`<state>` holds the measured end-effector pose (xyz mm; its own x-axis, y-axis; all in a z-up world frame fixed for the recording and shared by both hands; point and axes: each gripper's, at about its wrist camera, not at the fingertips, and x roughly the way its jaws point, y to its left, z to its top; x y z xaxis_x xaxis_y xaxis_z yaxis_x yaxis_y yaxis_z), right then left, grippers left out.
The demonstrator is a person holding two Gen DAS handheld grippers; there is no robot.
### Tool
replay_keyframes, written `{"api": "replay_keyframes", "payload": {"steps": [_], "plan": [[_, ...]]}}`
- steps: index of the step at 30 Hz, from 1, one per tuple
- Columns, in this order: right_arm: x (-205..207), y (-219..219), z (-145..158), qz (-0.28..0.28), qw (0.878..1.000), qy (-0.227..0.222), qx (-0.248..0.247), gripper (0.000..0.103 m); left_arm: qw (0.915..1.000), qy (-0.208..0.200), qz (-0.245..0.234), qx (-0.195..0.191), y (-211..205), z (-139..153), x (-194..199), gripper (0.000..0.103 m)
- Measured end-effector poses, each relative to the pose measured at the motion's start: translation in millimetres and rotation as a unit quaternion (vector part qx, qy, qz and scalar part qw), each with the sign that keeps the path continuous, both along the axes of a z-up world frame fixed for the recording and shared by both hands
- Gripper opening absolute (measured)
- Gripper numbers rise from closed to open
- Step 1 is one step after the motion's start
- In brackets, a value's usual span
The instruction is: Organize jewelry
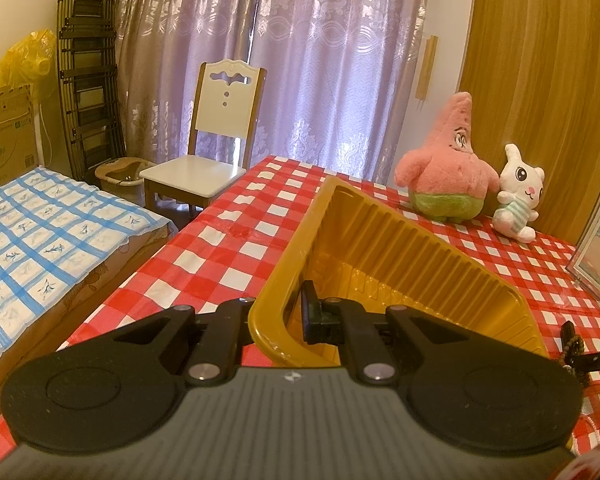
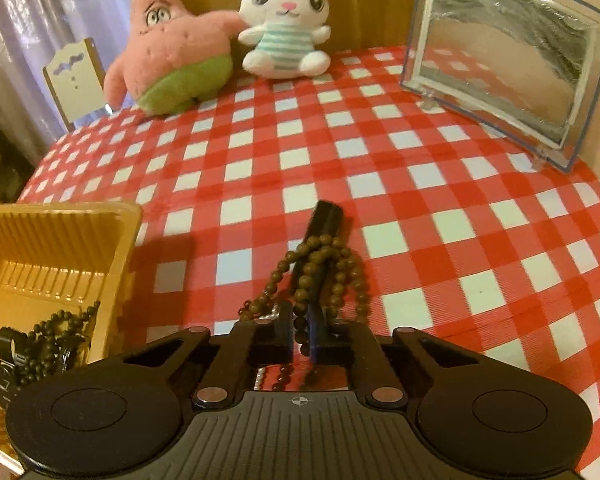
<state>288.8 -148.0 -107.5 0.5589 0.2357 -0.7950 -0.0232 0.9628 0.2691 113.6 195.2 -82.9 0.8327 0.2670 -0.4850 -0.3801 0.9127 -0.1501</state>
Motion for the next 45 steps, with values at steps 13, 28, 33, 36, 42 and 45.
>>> {"api": "replay_keyframes", "payload": {"steps": [13, 28, 33, 36, 42, 45], "plan": [[-23.3, -77.2, 112.4, -0.027, 0.978, -0.158, 0.13, 0.007, 1.0, 0.0, -0.001, 0.002, 1.0, -2.2, 2.5, 0.009], [-60.3, -100.9, 196.8, 0.006, 0.962, -0.241, 0.131, 0.007, 1.0, -0.003, -0.003, 0.002, 0.8, -1.7, 3.5, 0.009], [-68.0, -119.6, 202.4, -0.016, 0.96, -0.242, 0.14, 0.007, 1.0, -0.004, -0.004, 0.003, 0.8, -1.4, 3.2, 0.009], [-75.3, -124.2, 209.4, -0.019, 0.958, -0.249, 0.139, 0.007, 1.0, -0.005, -0.005, 0.003, -0.1, -0.6, 2.3, 0.009], [-83.4, -128.2, 216.1, -0.021, 0.96, -0.245, 0.132, 0.007, 1.0, -0.005, -0.005, 0.003, -0.4, -0.3, 2.4, 0.009], [-84.0, -127.5, 215.4, -0.02, 0.963, -0.236, 0.129, 0.007, 1.0, -0.005, -0.005, 0.004, -0.4, -0.2, 2.1, 0.009]]}}
